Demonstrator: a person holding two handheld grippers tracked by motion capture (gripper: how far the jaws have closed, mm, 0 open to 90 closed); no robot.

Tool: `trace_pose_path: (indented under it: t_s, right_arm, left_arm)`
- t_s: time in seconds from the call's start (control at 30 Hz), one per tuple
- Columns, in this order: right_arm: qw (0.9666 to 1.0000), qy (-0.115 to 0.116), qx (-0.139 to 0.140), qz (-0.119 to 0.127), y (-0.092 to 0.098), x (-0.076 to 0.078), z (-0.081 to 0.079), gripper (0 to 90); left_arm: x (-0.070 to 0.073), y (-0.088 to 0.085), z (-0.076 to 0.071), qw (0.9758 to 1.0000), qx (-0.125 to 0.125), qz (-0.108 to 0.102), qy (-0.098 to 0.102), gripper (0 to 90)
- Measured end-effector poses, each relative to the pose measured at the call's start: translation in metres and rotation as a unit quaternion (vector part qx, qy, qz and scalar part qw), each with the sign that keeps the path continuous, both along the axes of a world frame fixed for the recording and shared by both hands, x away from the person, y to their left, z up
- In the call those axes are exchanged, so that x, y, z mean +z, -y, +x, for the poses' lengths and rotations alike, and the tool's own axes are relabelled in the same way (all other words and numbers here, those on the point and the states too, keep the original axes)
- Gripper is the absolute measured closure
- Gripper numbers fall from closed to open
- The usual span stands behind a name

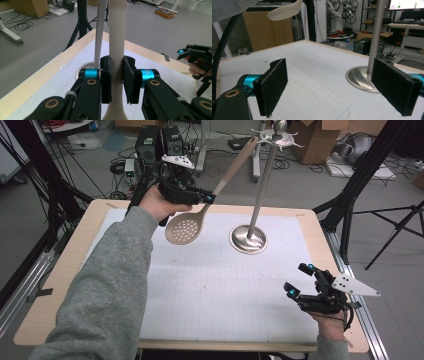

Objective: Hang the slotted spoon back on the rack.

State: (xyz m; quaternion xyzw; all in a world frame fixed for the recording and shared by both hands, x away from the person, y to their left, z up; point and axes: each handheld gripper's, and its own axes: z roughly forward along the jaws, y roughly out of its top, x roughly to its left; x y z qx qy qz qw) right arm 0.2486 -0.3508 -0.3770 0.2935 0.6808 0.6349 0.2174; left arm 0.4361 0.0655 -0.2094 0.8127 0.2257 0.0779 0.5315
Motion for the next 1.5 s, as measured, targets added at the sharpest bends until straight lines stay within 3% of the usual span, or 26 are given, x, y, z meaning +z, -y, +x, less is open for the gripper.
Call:
trace_pose_path:
  t_s: [0.57, 1.5]
  right_arm:
    - [1.0000, 0.002, -0.001, -0.003, 0.001, -0.001, 0.002, 12.9]
    - [1.0000, 0.001, -0.001, 0.001, 0.002, 0.000, 0.001, 13.0]
  left_arm:
    - [-0.006, 0.009, 0.006, 1.0000, -0.003, 0.003, -0.008, 77.7]
    - [-0.018, 0.035, 0.012, 0.9999, 0.005, 0.015, -0.001, 77.7]
